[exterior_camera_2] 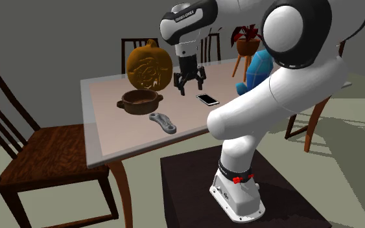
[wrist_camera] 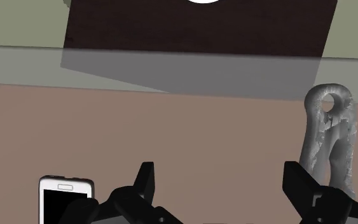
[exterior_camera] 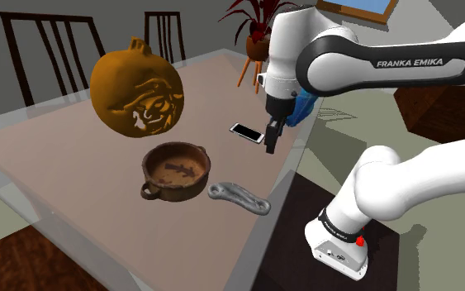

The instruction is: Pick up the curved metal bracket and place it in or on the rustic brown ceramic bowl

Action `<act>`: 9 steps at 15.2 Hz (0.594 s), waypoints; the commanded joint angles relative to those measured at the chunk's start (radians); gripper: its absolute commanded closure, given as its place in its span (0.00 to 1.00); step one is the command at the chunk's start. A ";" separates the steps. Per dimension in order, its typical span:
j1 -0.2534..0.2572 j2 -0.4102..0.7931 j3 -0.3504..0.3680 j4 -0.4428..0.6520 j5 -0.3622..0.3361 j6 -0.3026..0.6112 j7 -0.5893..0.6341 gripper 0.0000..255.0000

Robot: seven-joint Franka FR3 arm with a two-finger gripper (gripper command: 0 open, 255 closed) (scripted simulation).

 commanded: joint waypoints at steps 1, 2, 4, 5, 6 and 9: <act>0.025 0.023 0.035 -0.026 0.037 0.053 0.033 0.00; 0.036 0.037 0.051 -0.035 0.054 0.078 0.047 0.00; 0.057 0.069 0.084 -0.049 0.086 0.129 0.075 0.00; 0.068 0.088 0.101 -0.055 0.102 0.156 0.089 0.00; 0.078 0.107 0.118 -0.059 0.116 0.182 0.103 0.00; 0.107 0.175 0.170 -0.064 0.157 0.264 0.144 0.00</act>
